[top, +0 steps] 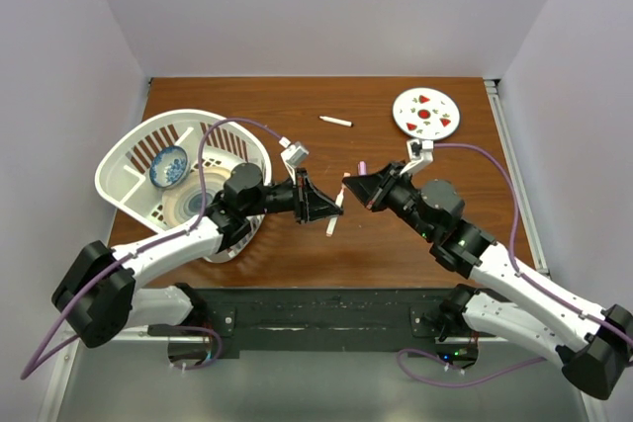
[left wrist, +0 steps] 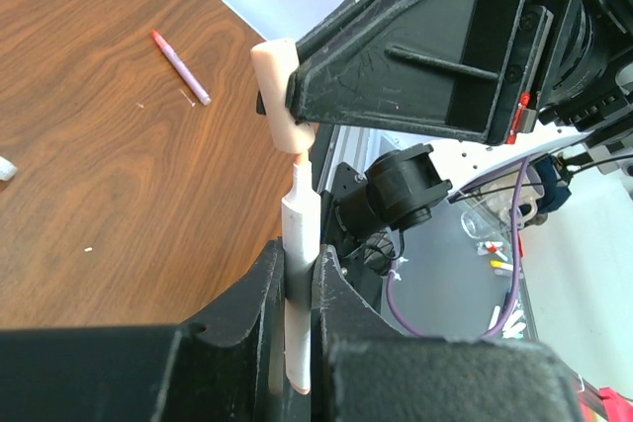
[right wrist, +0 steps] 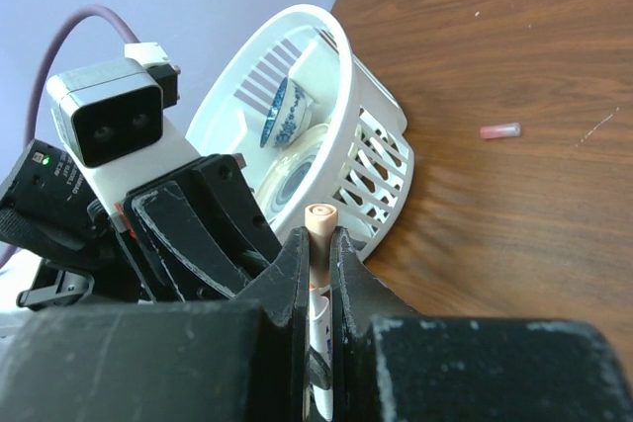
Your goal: Insert the pens into the pen caps
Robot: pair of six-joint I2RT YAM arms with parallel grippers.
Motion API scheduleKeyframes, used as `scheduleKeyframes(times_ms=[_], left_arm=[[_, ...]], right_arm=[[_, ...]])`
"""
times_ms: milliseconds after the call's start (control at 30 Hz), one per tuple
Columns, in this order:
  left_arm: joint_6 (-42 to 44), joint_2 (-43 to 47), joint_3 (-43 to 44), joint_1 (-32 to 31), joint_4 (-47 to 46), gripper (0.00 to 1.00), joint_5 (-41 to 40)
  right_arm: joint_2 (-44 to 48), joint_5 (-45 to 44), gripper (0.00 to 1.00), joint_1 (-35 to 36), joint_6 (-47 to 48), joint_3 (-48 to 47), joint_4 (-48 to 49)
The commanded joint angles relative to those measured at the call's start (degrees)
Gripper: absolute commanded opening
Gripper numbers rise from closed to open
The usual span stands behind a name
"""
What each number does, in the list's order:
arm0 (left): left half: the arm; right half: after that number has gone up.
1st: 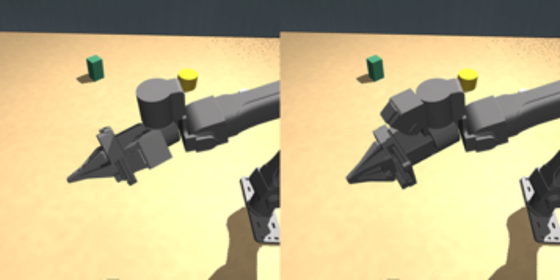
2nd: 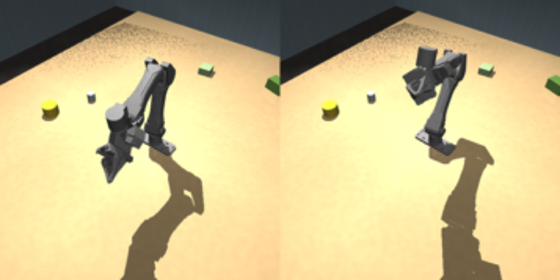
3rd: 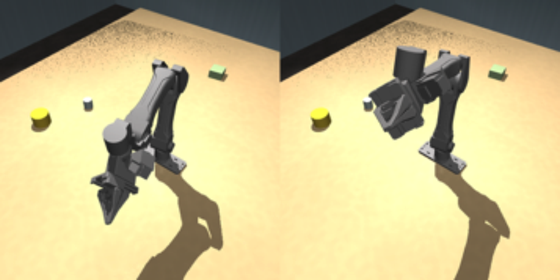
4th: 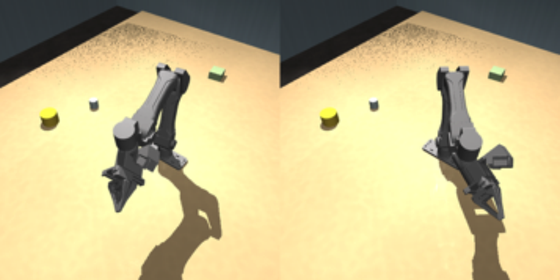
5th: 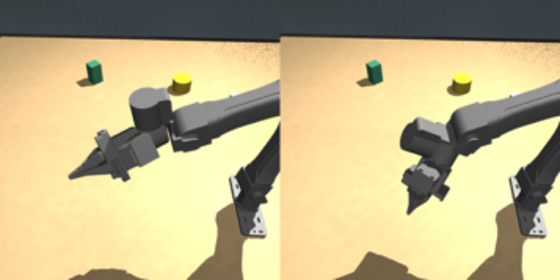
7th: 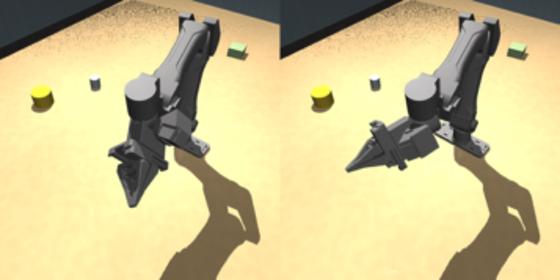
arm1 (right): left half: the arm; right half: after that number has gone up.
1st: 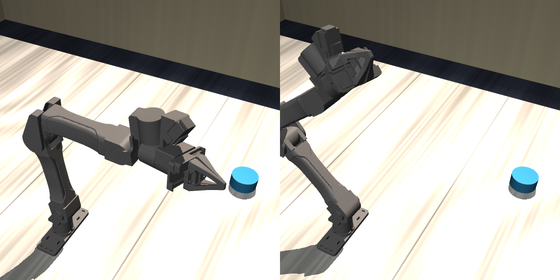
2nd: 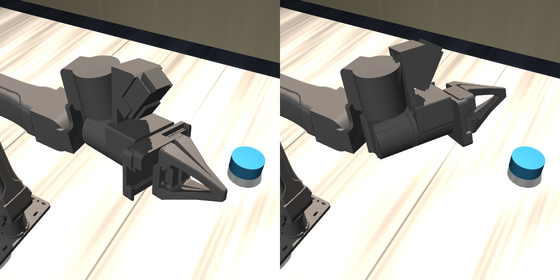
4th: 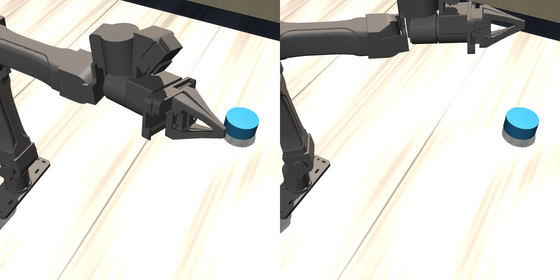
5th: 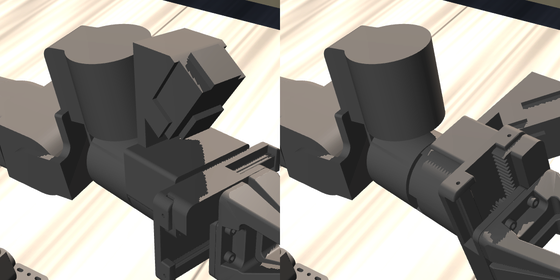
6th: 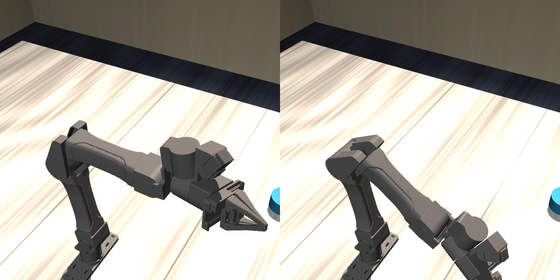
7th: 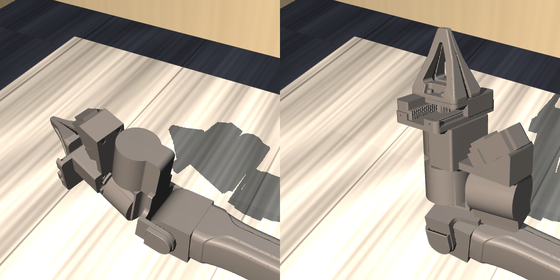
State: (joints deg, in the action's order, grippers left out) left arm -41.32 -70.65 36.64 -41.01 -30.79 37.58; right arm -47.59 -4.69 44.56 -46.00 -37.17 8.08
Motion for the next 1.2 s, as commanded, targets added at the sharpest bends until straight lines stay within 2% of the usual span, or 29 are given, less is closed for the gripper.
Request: scheduleKeyframes(times_ms=[0,267,500,700,933,967,1033,1067,1167], left_arm=[[1.7,-0.5,1.1,-0.4,-2.1,0.0,0.1],[0.5,-1.2,1.0,-0.3,-3.9,0.0,-0.3],[-3.1,-1.6,1.1,0.1,-7.7,0.0,-2.9],[-4.0,-2.5,2.6,0.7,-8.9,0.0,-2.2],[-4.0,-3.1,3.0,0.6,-11.2,0.0,-0.7],[-3.8,-3.0,3.0,0.7,-11.1,0.0,-0.1],[-2.7,-2.5,2.9,0.7,-9.9,0.0,0.1],[-2.4,-2.2,2.8,0.7,-9.4,0.0,0.1],[-1.7,-0.6,1.6,0.6,-8.7,0.0,0.3]], right_arm=[[-0.1,1.6,0.0,-0.1,-0.3,1.4,3.3],[1.3,3.0,0.0,0.4,-1.0,6.1,6.4],[3.1,4.5,0.0,1.7,1.3,12.3,13.2],[4.4,4.1,0.02,2.3,4.6,14.1,12.6],[3.6,6.7,0.2,2.6,3.8,15.3,13.3],[4.0,6.7,0.29,2.6,2.9,15.1,12.4],[5.8,5.3,0.38,2.6,1.7,14.2,11.1],[6.4,5.0,0.46,2.6,0.8,13.8,10.0],[7.7,4.8,0.59,2.6,0.6,10.6,6.9]])
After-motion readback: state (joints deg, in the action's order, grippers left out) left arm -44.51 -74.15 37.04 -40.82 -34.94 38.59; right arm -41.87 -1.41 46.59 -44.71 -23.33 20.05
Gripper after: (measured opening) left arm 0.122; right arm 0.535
